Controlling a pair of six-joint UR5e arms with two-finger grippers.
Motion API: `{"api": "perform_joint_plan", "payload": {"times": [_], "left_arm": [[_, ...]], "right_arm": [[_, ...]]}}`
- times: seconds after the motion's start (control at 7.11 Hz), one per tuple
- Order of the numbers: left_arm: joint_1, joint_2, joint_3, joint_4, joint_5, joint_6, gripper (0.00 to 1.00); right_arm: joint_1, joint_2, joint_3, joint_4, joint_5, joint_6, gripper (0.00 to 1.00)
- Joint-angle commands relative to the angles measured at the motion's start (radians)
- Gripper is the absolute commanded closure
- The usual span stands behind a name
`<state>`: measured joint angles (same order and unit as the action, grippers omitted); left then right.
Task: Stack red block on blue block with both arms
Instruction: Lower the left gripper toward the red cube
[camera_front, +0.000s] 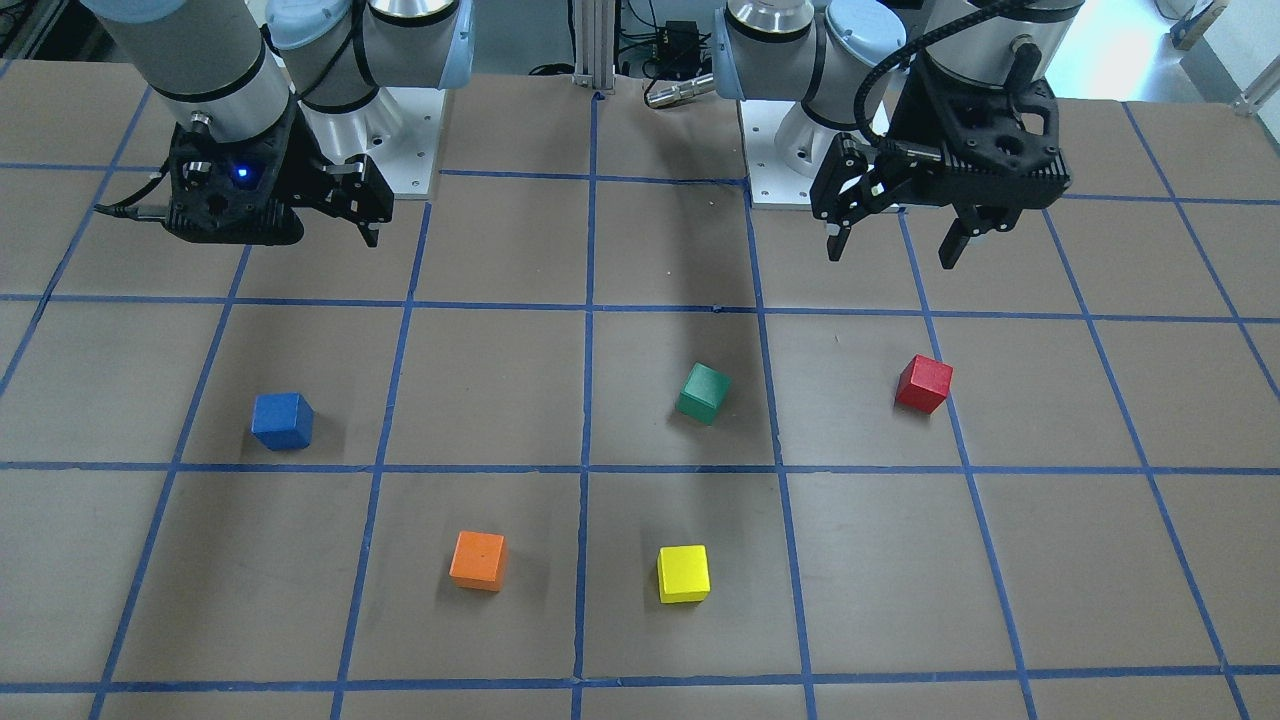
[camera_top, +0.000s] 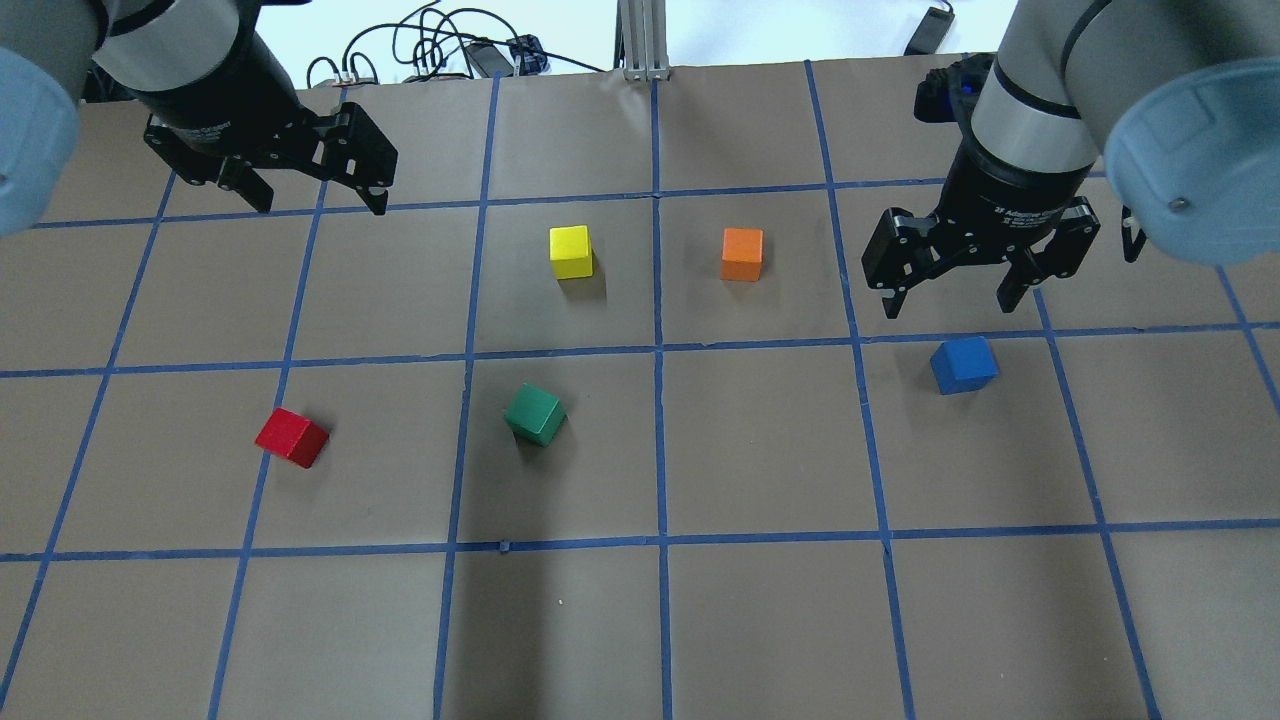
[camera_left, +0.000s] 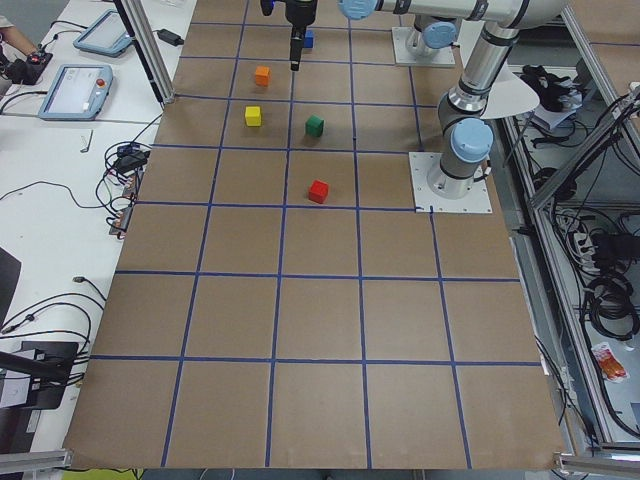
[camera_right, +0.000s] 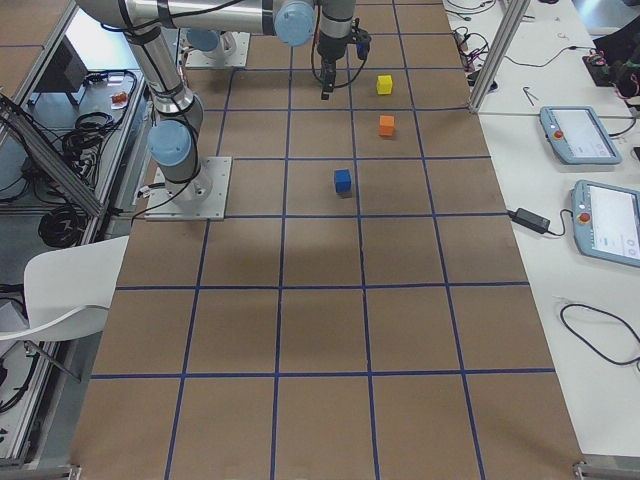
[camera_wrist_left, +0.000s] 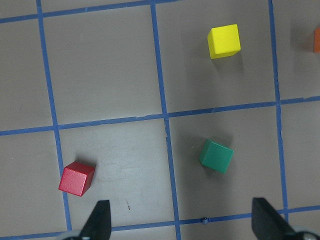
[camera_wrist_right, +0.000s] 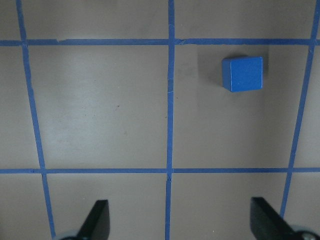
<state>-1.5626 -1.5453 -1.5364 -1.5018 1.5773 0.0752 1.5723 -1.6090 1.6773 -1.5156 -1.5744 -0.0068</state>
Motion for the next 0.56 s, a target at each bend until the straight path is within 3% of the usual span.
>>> {"api": "perform_joint_plan", "payload": {"times": [0.0,0.42], "left_arm": [[0.0,0.002,-0.004,0.006,0.006,-0.003,0.0],[-0.001,0.004,-0.013,-0.04,0.009,0.0,0.0]], "right_arm": [[0.0,0.0,0.001,0.0,-0.001,-0.001,0.0],[0.0,0.0,0.001,0.0,-0.001,0.001,0.0]]}}
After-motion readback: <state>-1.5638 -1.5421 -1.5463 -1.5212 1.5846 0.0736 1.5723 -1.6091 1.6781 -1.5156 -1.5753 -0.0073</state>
